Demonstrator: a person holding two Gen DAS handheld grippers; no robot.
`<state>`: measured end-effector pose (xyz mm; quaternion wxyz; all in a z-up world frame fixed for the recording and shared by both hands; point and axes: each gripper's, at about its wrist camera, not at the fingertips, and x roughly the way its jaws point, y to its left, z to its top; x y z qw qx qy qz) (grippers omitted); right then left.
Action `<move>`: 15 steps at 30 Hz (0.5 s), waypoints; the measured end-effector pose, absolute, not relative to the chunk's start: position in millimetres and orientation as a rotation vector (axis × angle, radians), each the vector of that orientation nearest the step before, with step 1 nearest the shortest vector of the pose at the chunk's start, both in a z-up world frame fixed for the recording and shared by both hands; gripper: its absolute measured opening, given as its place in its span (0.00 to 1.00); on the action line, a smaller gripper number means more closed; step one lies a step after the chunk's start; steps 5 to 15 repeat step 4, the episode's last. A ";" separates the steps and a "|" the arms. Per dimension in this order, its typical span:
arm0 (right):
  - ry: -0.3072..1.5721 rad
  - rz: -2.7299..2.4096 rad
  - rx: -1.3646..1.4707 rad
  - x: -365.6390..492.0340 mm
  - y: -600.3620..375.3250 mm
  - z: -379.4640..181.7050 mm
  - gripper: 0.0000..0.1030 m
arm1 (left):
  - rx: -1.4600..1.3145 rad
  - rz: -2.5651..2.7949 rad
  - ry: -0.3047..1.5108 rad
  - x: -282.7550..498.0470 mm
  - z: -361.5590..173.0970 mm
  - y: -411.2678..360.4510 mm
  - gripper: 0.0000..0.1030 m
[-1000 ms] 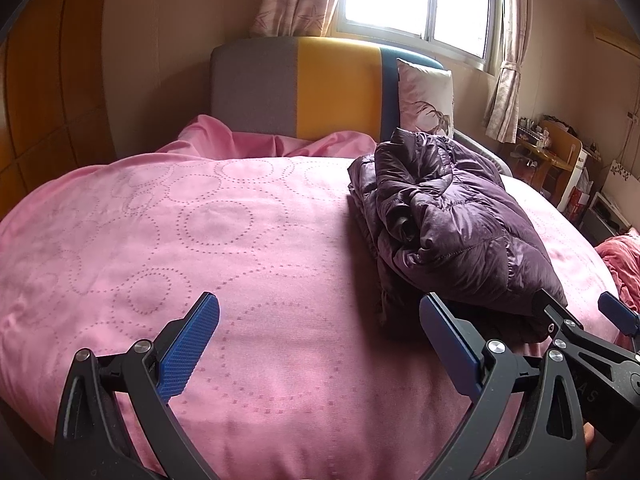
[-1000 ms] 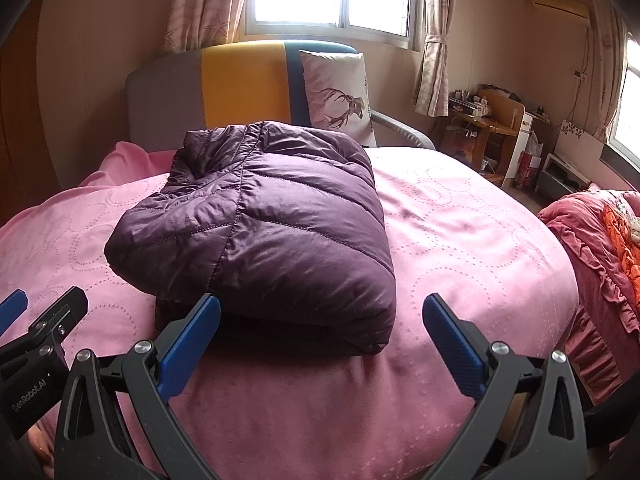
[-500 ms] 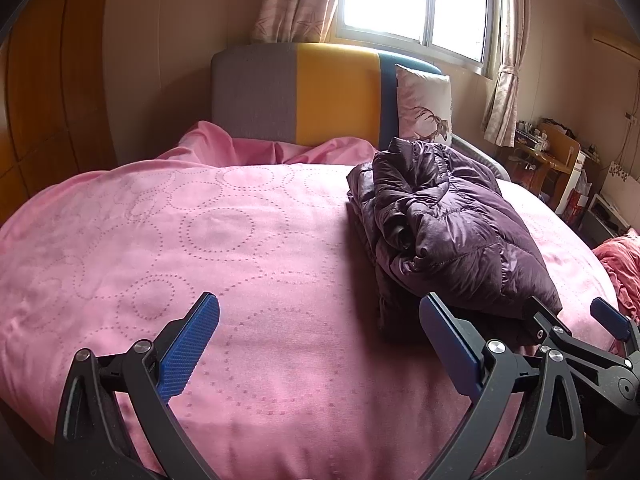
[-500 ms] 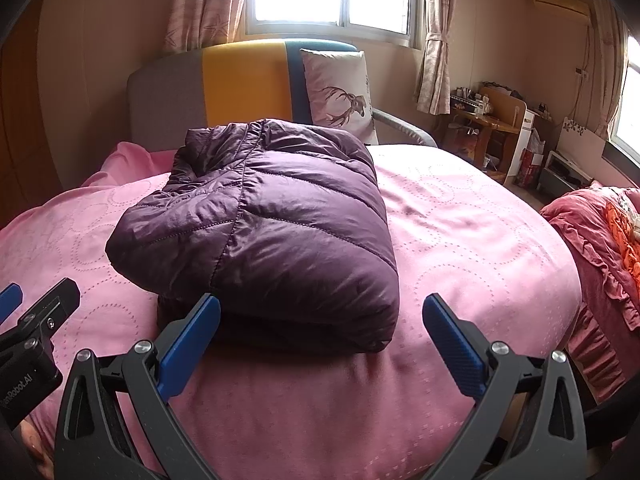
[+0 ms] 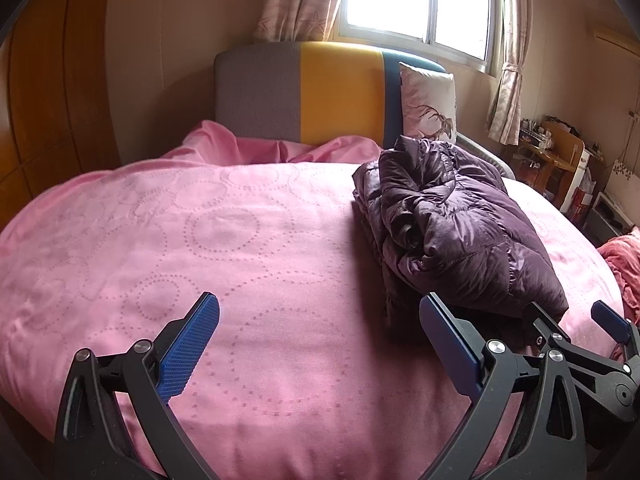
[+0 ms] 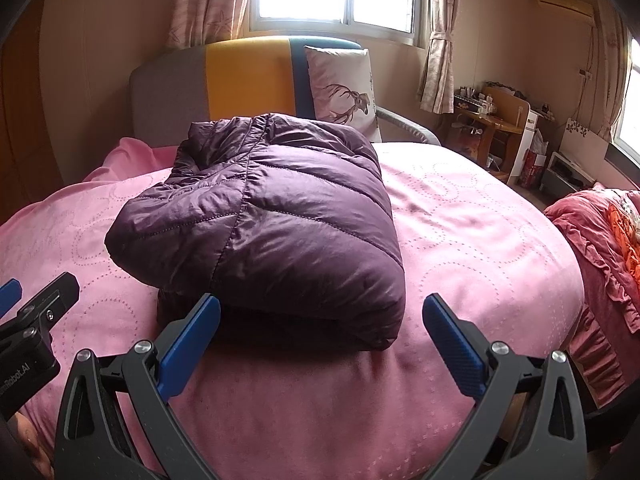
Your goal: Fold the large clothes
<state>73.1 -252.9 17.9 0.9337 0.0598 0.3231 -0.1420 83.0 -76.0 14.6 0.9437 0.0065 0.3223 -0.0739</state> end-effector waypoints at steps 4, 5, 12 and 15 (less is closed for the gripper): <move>0.657 -0.286 0.127 74.9 -253.7 20.2 0.98 | -0.004 -0.142 0.673 86.4 11.8 -72.9 0.96; 0.657 -0.286 0.127 74.9 -253.7 20.2 0.98 | -0.004 -0.142 0.673 86.4 11.8 -72.9 0.96; 0.657 -0.286 0.127 74.9 -253.7 20.2 0.98 | -0.004 -0.142 0.673 86.4 11.8 -72.9 0.96; 0.657 -0.286 0.127 74.9 -253.7 20.2 0.98 | -0.004 -0.142 0.673 86.4 11.8 -72.9 0.96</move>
